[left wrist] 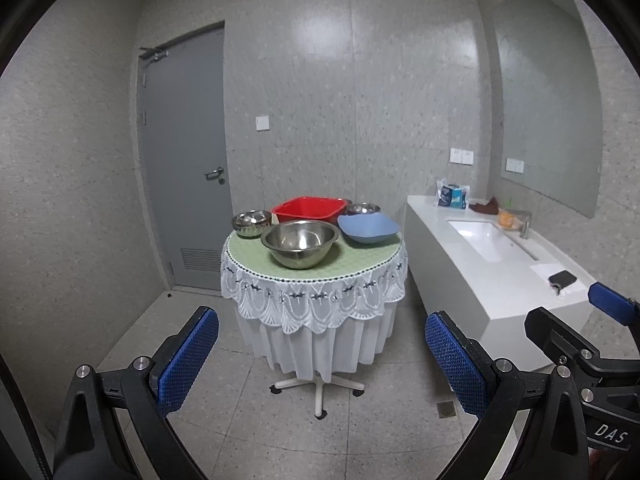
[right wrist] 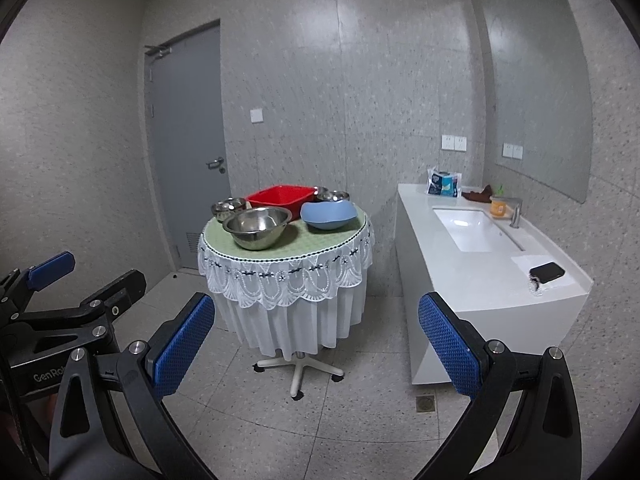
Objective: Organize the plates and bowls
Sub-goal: 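Lower both grippers toward the rim of the large steel bowl, then grasp the large steel bowl rim with both grippers and lift it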
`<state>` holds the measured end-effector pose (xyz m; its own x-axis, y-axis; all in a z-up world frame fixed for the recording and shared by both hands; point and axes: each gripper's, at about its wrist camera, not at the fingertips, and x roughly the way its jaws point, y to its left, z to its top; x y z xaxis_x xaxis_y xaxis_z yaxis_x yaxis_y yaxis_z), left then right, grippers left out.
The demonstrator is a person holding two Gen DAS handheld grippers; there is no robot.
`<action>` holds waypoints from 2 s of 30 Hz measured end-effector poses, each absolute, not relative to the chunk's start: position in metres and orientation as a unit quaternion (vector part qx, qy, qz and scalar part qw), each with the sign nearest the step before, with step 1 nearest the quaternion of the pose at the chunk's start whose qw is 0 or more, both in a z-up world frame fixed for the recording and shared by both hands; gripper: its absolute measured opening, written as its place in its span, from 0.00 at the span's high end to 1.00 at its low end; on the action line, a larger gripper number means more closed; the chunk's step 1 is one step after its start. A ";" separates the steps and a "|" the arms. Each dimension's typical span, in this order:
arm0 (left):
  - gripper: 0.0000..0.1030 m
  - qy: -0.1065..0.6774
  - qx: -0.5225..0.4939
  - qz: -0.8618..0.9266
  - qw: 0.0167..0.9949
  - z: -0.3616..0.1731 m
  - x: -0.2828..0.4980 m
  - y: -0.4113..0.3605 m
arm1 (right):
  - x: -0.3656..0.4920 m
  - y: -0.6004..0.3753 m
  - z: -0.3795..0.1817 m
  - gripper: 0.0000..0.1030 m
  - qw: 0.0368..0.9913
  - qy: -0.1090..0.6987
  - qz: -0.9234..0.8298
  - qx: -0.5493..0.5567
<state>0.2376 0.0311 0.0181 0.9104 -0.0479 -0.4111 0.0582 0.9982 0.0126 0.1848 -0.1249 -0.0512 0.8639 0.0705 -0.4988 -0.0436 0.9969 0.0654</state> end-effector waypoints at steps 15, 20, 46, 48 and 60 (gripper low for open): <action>0.01 0.238 0.012 -0.057 0.970 0.036 0.544 0.126 | 0.417 -0.064 -0.080 0.00 0.951 0.304 0.016 0.056; 0.01 0.272 -0.002 -0.046 0.961 0.023 0.623 0.145 | 0.485 -0.048 -0.102 0.00 0.936 0.342 0.036 0.072; 0.76 0.467 -0.004 0.002 0.884 -0.112 0.893 0.154 | 0.716 -0.026 -0.264 0.66 0.810 0.554 0.182 0.068; 0.76 0.458 0.001 0.002 0.889 -0.107 0.887 0.155 | 0.716 -0.027 -0.264 0.66 0.804 0.559 0.192 0.068; 0.76 0.379 0.017 -0.008 0.925 -0.035 0.869 0.153 | 0.726 -0.031 -0.192 0.66 0.830 0.509 0.217 0.069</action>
